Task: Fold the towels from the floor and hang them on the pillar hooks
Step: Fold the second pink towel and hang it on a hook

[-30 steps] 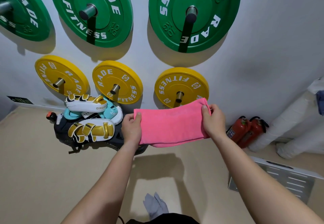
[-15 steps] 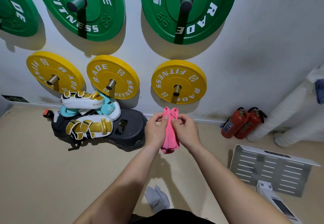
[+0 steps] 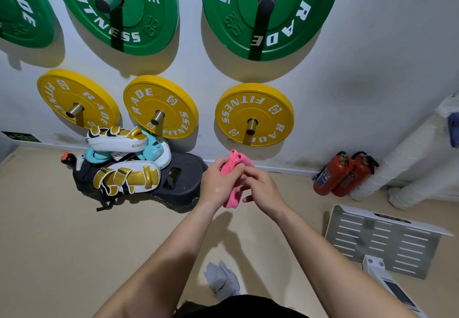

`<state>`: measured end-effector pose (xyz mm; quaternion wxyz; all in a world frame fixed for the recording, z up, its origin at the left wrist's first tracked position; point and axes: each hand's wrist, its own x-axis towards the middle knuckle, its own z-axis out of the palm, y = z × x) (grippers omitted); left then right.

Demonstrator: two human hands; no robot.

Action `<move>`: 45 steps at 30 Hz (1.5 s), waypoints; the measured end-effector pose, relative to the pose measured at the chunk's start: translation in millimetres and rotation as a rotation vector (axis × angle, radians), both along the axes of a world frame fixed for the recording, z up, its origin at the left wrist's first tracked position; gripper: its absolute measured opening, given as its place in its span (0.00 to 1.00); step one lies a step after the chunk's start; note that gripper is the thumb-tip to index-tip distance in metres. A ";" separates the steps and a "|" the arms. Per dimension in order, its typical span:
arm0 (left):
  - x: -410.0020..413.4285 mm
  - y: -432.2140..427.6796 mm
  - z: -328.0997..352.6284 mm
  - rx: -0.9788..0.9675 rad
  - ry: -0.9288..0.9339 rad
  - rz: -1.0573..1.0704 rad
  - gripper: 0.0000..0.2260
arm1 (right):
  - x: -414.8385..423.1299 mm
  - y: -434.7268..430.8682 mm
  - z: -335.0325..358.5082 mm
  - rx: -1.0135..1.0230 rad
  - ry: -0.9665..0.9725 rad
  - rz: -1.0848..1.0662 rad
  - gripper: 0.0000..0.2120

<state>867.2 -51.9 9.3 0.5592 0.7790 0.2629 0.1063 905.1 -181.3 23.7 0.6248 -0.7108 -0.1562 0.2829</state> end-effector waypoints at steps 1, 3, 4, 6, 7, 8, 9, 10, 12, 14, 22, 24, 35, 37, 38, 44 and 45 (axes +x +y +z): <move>0.5 4.3 -0.7 0.011 -0.005 -0.014 0.07 | 0.8 -1.4 -0.2 -0.026 -0.012 0.054 0.23; 2.5 14.3 -1.1 0.018 -0.015 -0.030 0.05 | 4.1 -5.7 -6.5 -0.109 -0.061 0.129 0.25; 3.2 19.3 -0.8 0.037 -0.010 -0.044 0.04 | 6.6 -8.5 -10.7 -0.149 -0.111 0.111 0.23; 2.1 27.8 2.2 0.114 0.015 -0.112 0.04 | 12.8 -15.8 -16.7 -0.265 -0.294 -0.052 0.14; 0.1 31.1 4.7 0.146 0.021 -0.166 0.03 | 15.6 -20.3 -18.9 -0.344 -0.391 -0.129 0.14; -2.4 33.5 8.5 0.168 0.022 -0.236 0.03 | 17.8 -24.5 -19.3 -0.423 -0.465 -0.157 0.21; -5.2 35.2 13.5 0.181 0.019 -0.317 0.03 | 20.2 -27.8 -18.5 -0.482 -0.502 -0.124 0.31; -7.3 36.4 18.0 0.184 0.017 -0.397 0.04 | 24.0 -29.4 -20.0 -0.539 -0.514 -0.054 0.40; -9.7 38.3 24.5 0.191 0.010 -0.506 0.03 | 30.1 -29.4 -19.8 -0.613 -0.496 0.129 0.42; -11.3 40.4 27.2 0.232 -0.003 -0.518 0.04 | 34.2 -27.4 -21.0 -0.585 -0.396 0.256 0.26; -14.1 39.4 2.1 0.536 0.120 -0.075 0.13 | 19.2 -31.9 -15.0 0.081 0.126 -0.191 0.08; -12.7 26.4 -2.4 0.452 0.111 -0.062 0.13 | 10.0 -21.5 -15.9 0.058 0.065 -0.397 0.07; 1.3 11.0 -45.0 0.196 0.154 -0.127 0.16 | -4.5 -22.9 -21.1 -0.522 -0.365 -0.482 0.15; 4.0 1.2 -43.4 0.174 0.132 -0.146 0.15 | -3.8 -33.2 -23.2 -0.536 -0.369 -0.523 0.15; 7.3 -5.3 -39.9 0.164 0.112 -0.162 0.14 | -1.8 -42.8 -25.5 -0.554 -0.358 -0.567 0.16; 48.0 -71.6 -22.3 0.162 0.036 -0.356 0.13 | 19.6 -123.7 -33.2 -0.678 -0.333 -0.693 0.20; 56.6 -87.0 -19.3 0.158 0.029 -0.368 0.13 | 25.6 -139.0 -32.4 -0.694 -0.344 -0.705 0.21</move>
